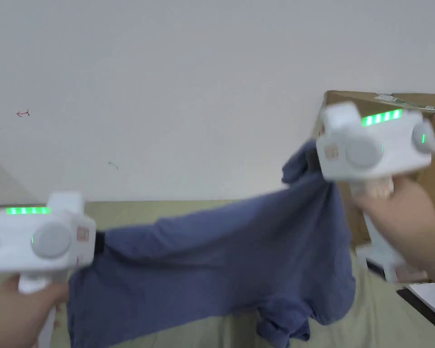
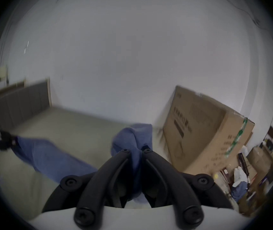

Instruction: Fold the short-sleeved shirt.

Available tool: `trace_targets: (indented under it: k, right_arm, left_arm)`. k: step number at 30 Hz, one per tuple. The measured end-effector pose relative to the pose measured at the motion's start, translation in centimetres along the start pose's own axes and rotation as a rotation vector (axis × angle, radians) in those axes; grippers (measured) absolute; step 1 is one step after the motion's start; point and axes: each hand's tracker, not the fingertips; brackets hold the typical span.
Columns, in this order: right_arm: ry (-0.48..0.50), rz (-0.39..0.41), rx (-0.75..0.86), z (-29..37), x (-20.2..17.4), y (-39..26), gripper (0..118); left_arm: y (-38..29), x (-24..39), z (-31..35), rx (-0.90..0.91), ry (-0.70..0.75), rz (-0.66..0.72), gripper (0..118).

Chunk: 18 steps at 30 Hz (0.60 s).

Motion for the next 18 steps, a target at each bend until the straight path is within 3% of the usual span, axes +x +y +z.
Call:
trace_targets:
  k: [2, 5, 7, 9, 12, 15, 18]
  right_arm:
    - [0.046, 0.012, -0.145, -0.3, -1.1, -6.9, 7]
    - [0.144, -0.084, -0.337, 1.7, -1.8, -17.8, 7]
    - [0.157, -0.171, -0.417, 4.6, -1.7, -23.8, 7]
    - [0.155, -0.201, -0.476, 8.2, -1.1, -29.1, 7]
    - [0.166, -0.213, -0.455, 14.3, -0.4, -32.3, 7]
    - [0.170, -0.376, -0.466, 18.6, 1.5, -33.4, 7]
    - [0.187, -0.428, -0.521, 21.0, 2.2, -33.1, 7]
  left_arm:
    - [-5.0, 0.5, -0.6, -0.109, -0.081, 0.001, 2]
    - [-12.5, 0.3, -0.5, -0.252, -0.222, -0.017, 2]
    - [-16.7, 0.2, 0.8, -0.339, -0.251, -0.033, 2]
    - [-19.8, -0.4, 2.9, -0.367, -0.233, -0.109, 2]
    - [-22.0, -1.4, 6.2, -0.369, -0.245, -0.119, 2]
    - [-22.8, -2.1, 9.3, -0.414, -0.266, -0.103, 2]
    - [-23.1, -2.4, 11.2, -0.437, -0.287, -0.102, 2]
